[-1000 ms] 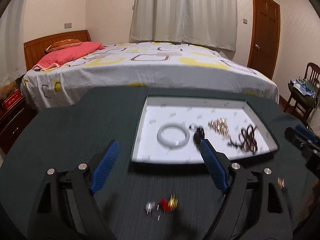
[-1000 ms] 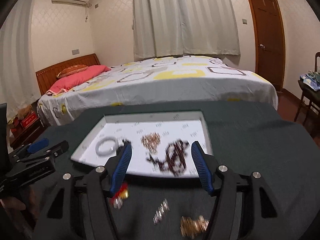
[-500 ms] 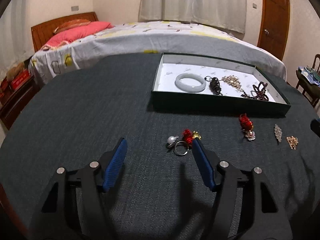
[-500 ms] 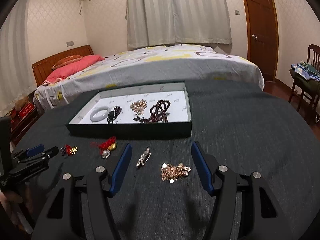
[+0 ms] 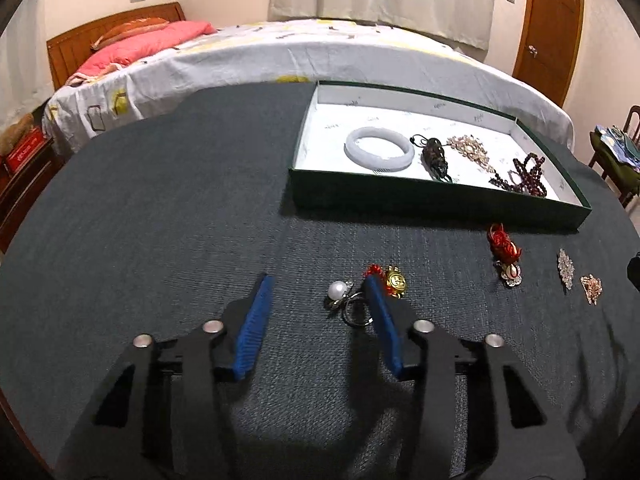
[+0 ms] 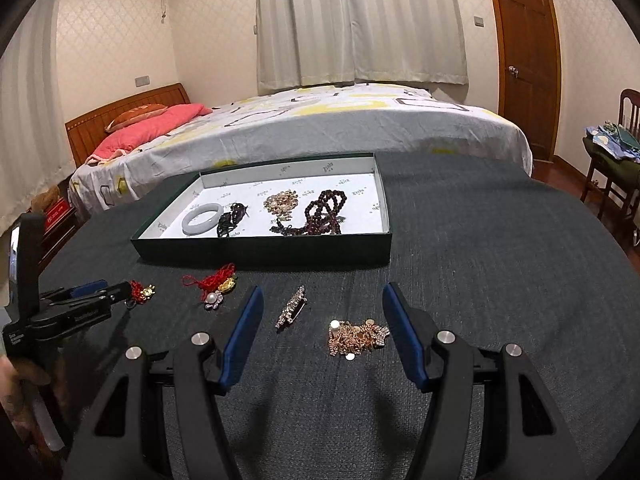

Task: Organize jewelry
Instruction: 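Withdraw both tools and lower the left tool onto the red-tasseled ring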

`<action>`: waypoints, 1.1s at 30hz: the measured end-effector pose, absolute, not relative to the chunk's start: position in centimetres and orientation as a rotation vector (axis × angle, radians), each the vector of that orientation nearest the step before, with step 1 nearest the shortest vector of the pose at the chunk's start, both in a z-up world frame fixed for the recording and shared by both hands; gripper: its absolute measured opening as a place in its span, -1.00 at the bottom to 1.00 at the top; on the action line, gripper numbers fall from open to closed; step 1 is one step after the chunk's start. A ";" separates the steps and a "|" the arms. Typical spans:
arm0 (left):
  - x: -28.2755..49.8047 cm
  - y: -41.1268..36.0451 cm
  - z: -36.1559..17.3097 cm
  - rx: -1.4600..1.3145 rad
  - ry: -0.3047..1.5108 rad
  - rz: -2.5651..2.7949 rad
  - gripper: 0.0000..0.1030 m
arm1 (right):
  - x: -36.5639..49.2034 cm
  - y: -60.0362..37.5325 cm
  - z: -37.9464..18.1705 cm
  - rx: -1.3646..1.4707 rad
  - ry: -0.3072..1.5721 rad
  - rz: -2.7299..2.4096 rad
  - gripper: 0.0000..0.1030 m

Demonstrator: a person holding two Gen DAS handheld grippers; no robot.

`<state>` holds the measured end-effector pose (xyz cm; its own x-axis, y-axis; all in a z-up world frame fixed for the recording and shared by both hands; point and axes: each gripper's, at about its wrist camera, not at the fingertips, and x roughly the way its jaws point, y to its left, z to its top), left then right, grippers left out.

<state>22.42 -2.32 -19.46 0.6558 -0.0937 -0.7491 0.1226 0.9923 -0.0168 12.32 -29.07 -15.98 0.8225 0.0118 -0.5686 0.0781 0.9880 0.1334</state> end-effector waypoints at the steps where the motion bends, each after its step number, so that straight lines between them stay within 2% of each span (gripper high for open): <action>1: 22.6 -2.3 -19.6 0.033 0.854 -0.127 -0.22 | 12.3 -29.1 -16.0 0.153 0.604 -0.036 0.18; 5: 22.5 -2.2 -19.6 0.036 0.853 -0.145 -0.51 | 12.4 -29.1 -16.0 0.156 0.603 -0.035 0.18; 7: 22.5 -2.0 -19.6 0.021 0.854 -0.168 -0.57 | 12.4 -29.1 -16.0 0.157 0.602 -0.035 0.18; 21: 22.1 -2.2 -19.7 0.034 0.857 -0.171 -0.63 | 12.3 -29.2 -16.2 0.161 0.610 -0.030 0.18; 23: 22.1 -2.0 -19.6 0.034 0.853 -0.174 -0.77 | 12.3 -29.2 -16.2 0.159 0.611 -0.029 0.18; 33: 21.8 -1.9 -19.3 0.042 0.831 -0.179 -0.77 | 12.4 -29.2 -16.3 0.158 0.616 -0.032 0.18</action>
<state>21.85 -1.93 -19.30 0.6601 -0.1421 -0.7377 0.1750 0.9840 -0.0329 12.42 -29.24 -16.32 0.8161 0.0177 -0.5777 0.0767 0.9874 0.1385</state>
